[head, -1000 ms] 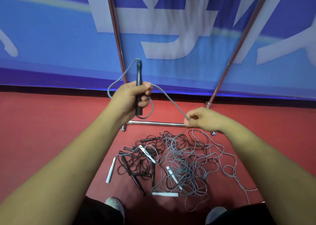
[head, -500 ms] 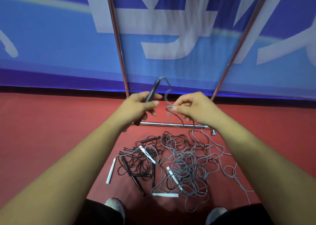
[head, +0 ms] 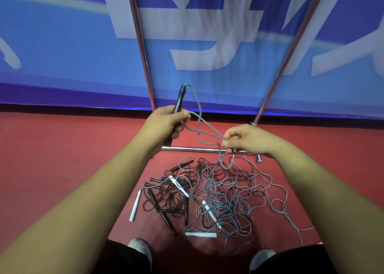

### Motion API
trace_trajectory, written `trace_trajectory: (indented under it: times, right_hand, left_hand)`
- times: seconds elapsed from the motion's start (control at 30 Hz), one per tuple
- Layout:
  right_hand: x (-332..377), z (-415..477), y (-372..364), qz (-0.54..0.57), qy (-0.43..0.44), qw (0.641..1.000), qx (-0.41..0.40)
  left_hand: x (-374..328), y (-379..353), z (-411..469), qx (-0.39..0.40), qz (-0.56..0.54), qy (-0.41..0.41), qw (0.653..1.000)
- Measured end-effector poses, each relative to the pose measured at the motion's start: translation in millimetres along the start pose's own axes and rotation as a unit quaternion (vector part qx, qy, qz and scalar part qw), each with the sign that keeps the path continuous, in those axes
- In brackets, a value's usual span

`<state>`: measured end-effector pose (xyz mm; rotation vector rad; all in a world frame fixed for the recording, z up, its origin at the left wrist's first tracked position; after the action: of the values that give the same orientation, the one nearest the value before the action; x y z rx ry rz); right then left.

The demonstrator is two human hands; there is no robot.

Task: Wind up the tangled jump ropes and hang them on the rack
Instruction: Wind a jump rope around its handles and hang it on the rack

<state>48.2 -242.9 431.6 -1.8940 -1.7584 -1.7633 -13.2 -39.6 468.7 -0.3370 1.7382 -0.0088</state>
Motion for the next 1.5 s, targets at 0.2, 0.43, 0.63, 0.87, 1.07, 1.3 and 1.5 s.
trace_trajectory:
  times: [0.2,0.43,0.63,0.87,1.07,1.3,1.5]
  right_hand:
    - [0.8,0.4,18.6,-0.031,0.021,0.993,-0.110]
    - [44.3,-15.7,31.8,0.046,0.072,0.979,-0.186]
    - [68.6,-13.1,22.0,0.045,0.107,0.979,-0.170]
    - [-6.4,0.7,5.3,-0.100,-0.003,0.995,-0.016]
    - [-40.2,-1.0,15.1,-0.002,-0.051,0.997,-0.060]
    - [42.6,-6.4,15.6,-0.018,0.059,0.992,-0.110]
    - [69.9,-7.0,18.9,0.010,0.113,0.982,-0.151]
  left_hand:
    - [0.3,22.0,4.5,-0.100,0.090,-0.007,0.991]
    - [0.9,29.5,4.3,-0.087,0.207,-0.027,0.974]
    - [7.8,-26.2,-11.1,0.122,0.151,-0.007,0.981]
    - [-8.3,6.8,3.3,-0.009,-0.101,-0.016,0.995]
    - [-2.9,50.9,8.8,-0.128,0.009,0.013,0.992]
    - [-7.4,28.6,2.5,-0.049,0.097,-0.020,0.994]
    - [1.1,-18.7,-10.7,0.109,0.142,-0.006,0.984]
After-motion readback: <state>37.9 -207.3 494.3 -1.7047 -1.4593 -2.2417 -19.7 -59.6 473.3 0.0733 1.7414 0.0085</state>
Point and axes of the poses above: each hand's wrist, its own z-axis towards the middle knuckle, its own y-axis out of the back of the hand, x = y × z, the point moved 7 cm from there along z, towards the middle knuckle, and after that the axes turned 10 degrees about -z, right-handed, at the moved point
